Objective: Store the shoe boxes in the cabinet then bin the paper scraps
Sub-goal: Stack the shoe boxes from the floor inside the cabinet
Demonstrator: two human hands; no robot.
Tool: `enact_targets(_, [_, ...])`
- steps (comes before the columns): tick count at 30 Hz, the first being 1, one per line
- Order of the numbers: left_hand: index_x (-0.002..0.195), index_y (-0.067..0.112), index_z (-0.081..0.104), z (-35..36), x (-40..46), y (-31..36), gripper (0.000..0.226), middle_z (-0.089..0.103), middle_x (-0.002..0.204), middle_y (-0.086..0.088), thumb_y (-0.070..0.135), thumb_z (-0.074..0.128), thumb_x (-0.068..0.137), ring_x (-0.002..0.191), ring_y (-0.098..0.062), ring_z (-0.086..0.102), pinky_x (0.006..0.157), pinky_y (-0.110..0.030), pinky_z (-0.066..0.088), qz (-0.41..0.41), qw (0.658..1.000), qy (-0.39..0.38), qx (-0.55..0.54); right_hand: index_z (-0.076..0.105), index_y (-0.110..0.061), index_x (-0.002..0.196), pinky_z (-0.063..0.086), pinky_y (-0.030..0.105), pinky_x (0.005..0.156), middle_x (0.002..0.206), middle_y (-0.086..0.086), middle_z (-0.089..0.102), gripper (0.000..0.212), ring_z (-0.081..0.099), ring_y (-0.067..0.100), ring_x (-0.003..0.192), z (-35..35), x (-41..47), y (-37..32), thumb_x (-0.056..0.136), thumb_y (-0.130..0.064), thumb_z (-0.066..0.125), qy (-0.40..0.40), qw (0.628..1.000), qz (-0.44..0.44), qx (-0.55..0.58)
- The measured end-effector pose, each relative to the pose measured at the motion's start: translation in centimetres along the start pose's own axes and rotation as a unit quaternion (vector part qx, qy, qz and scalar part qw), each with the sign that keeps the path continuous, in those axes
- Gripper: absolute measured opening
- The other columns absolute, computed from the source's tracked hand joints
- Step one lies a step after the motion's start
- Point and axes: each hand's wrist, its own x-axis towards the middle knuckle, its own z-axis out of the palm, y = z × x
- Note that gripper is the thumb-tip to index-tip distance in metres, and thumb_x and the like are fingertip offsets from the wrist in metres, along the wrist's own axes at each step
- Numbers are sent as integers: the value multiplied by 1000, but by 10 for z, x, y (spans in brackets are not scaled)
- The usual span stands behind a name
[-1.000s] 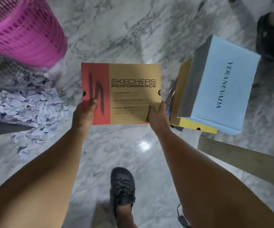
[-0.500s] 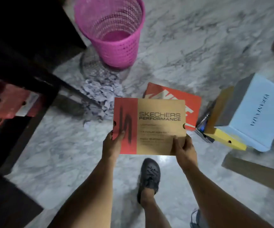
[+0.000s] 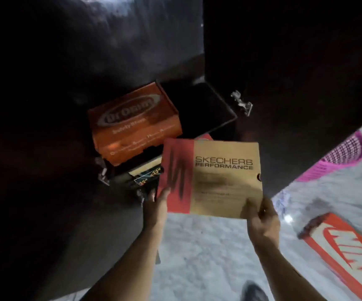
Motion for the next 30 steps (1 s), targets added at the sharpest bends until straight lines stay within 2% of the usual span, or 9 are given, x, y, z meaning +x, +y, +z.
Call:
enact_targets(2, [115,24,69,-23,19,43,27,72,106,-4,35,68,90,91,-5,71,84,-37,58,51,996,20,-68,59,-26,136,49,35,77,104,2,72,58,66,26,93,31,20,-56,88,-57,50,8,999,-51,11])
enact_targets(5, [118,11,70,-50,50,91,47,72,103,2,39,68,80,97,-12,66,87,-35,51,129,977,120,-121,57,-33,140,47,32,81,107,-3,70,51,64,20,95,73,53,-125,91,-48,58,-31,996,-83,27])
enact_targets(8, [115,6,70,-64,79,118,54,67,93,3,40,63,73,82,-11,60,74,-13,44,146,957,200,-152,50,-43,145,52,35,92,119,-9,69,51,65,16,109,121,84,-177,95,-46,59,-93,990,-107,22])
enact_targets(12, [142,5,52,-73,121,128,55,65,122,-10,10,69,90,102,-19,63,83,-11,48,103,950,234,-180,48,-45,144,55,52,100,123,-10,68,59,66,19,115,186,122,-207,89,-66,55,-178,976,-122,10])
enact_targets(15, [148,7,42,-69,145,123,63,62,135,-12,27,69,95,121,-26,61,102,-33,47,64,945,259,-188,41,-44,148,57,59,93,128,-3,64,65,64,30,116,222,141,-215,90,-71,51,-198,971,-129,-31])
enact_targets(18, [139,10,47,-59,158,128,64,65,123,-1,50,66,93,107,-18,61,89,-24,42,11,934,281,-221,34,-43,153,57,60,93,137,4,59,69,59,31,120,246,159,-220,92,-73,48,-200,971,-126,-34])
enact_targets(22, [151,16,41,-59,179,140,80,65,131,1,61,65,88,120,-19,62,98,-26,44,-5,921,316,-229,34,-34,155,55,60,96,138,10,55,67,56,34,123,278,181,-240,98,-66,48,-220,969,-111,-33])
enact_targets(26, [134,12,55,-62,195,151,70,66,110,-1,64,63,88,108,-22,65,82,-25,40,-59,906,332,-257,38,-32,150,58,58,91,117,3,57,68,63,34,113,304,184,-243,95,-70,46,-217,969,-112,-36])
enact_targets(30, [82,15,55,-58,196,149,53,62,81,5,68,62,86,71,-13,61,61,-24,40,-74,910,317,-258,35,-32,149,58,57,89,129,13,62,77,65,36,112,305,181,-235,90,-80,39,-206,970,-110,-67])
